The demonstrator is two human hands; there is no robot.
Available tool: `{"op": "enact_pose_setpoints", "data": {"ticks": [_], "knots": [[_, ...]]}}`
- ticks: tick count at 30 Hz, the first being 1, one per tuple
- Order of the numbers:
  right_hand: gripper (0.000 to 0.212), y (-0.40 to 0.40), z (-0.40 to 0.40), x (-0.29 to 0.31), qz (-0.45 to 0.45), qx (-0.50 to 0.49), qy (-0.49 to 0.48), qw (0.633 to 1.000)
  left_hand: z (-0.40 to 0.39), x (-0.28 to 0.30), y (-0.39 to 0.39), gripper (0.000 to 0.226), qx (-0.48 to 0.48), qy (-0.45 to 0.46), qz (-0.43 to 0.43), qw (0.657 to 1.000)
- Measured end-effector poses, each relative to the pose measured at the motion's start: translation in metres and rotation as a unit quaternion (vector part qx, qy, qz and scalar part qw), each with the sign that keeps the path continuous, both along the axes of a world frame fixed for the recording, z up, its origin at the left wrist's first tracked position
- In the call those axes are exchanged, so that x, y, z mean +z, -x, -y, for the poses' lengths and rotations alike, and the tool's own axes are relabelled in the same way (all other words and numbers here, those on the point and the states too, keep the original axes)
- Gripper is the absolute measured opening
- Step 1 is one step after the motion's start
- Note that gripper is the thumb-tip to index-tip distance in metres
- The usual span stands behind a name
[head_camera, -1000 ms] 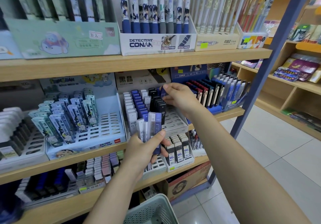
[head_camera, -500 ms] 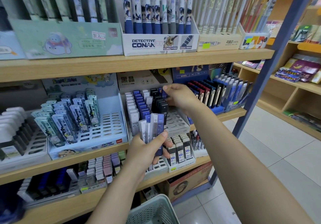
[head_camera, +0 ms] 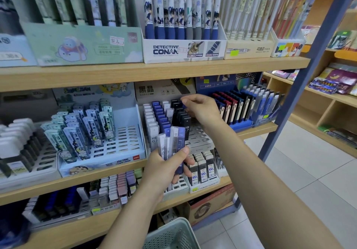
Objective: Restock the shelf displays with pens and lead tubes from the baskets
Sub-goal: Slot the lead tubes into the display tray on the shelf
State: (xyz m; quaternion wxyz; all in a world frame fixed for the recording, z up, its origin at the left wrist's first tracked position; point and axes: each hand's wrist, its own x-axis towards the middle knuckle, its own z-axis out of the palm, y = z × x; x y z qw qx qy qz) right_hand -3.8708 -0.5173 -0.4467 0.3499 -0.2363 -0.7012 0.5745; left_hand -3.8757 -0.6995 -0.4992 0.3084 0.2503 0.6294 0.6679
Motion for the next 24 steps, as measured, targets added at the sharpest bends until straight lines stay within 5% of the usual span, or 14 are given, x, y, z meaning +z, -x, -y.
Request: {"op": "enact_pose_setpoints", "data": {"ticks": [8,15,21,24], "knots": [[0.014,-0.061,0.029,0.002,-0.029,-0.1,-0.073,0.992,0.0,-0.001,0.0,0.017,-0.022,-0.028,0.015,0.999],[0.018,-0.09,0.061,-0.003,0.054,0.091,-0.019,0.994,-0.001,0.001,-0.008,0.017,-0.041,-0.047,0.024,0.998],[0.02,-0.095,0.054,-0.003,0.015,0.005,-0.01,1.0,-0.003,0.001,-0.013,0.012,-0.025,-0.077,0.069,0.994],[0.019,-0.097,0.053,-0.006,-0.005,0.073,0.048,0.996,-0.004,-0.002,-0.013,0.015,-0.054,-0.087,0.092,0.99]]}}
